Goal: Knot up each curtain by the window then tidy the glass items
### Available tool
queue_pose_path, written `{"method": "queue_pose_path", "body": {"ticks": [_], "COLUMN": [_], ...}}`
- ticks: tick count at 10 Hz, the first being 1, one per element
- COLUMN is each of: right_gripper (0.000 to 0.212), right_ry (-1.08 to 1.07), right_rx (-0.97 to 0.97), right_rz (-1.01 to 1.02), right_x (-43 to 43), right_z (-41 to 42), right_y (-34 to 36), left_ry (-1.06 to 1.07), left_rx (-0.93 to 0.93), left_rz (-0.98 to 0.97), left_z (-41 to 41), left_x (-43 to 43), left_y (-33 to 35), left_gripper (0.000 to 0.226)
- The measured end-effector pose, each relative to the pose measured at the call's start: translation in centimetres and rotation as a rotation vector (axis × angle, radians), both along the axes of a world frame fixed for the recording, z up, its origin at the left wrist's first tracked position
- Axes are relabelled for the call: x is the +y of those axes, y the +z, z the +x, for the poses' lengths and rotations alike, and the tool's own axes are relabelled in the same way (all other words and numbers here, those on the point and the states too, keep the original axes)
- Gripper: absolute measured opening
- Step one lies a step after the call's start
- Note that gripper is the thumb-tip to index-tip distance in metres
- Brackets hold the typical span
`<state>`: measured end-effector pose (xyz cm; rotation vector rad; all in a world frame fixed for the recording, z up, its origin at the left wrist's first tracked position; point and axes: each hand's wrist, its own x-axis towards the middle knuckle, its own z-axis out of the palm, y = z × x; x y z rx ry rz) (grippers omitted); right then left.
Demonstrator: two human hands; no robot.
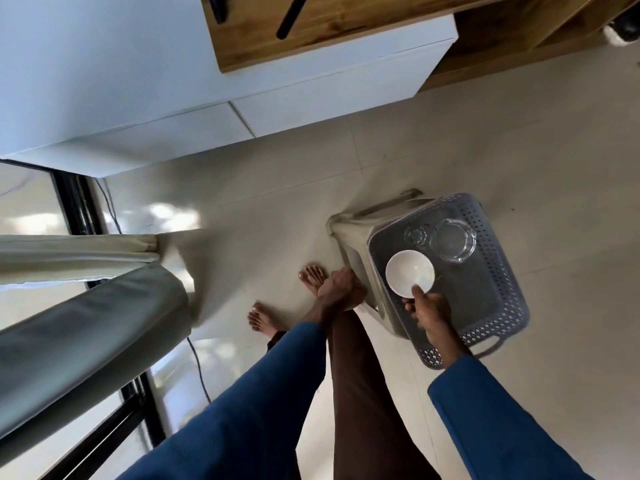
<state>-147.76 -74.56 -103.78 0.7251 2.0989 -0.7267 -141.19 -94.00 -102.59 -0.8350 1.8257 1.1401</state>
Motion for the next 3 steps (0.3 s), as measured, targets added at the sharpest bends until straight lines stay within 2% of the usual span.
{"method": "queue_pose_path", "body": {"ticks": [1, 2, 3], "right_gripper": [0.050, 0.059, 0.056], "right_ry": [-0.130, -0.150, -0.050], "right_rx": [-0.029, -0.049, -0.010], "right_rz": [-0.075, -0.079, -0.030], "right_x": [0.2, 0.4, -0.2], "right_z": [0.0, 0.5, 1.2], "right_y": [0.3, 0.7, 1.8], "left_ry": [0.032, 0.094, 0.138], "left_rx": [0.003, -0.040, -0.116], "left_rz": [-0.001, -0.041, -0.073], "left_z": [-0.2, 1.2, 3.3], "left_x": [0.0, 0.3, 0.5], "left_y": [1.1, -2.5, -5.2], "left_gripper": [0.022, 0.033, 0.047]}}
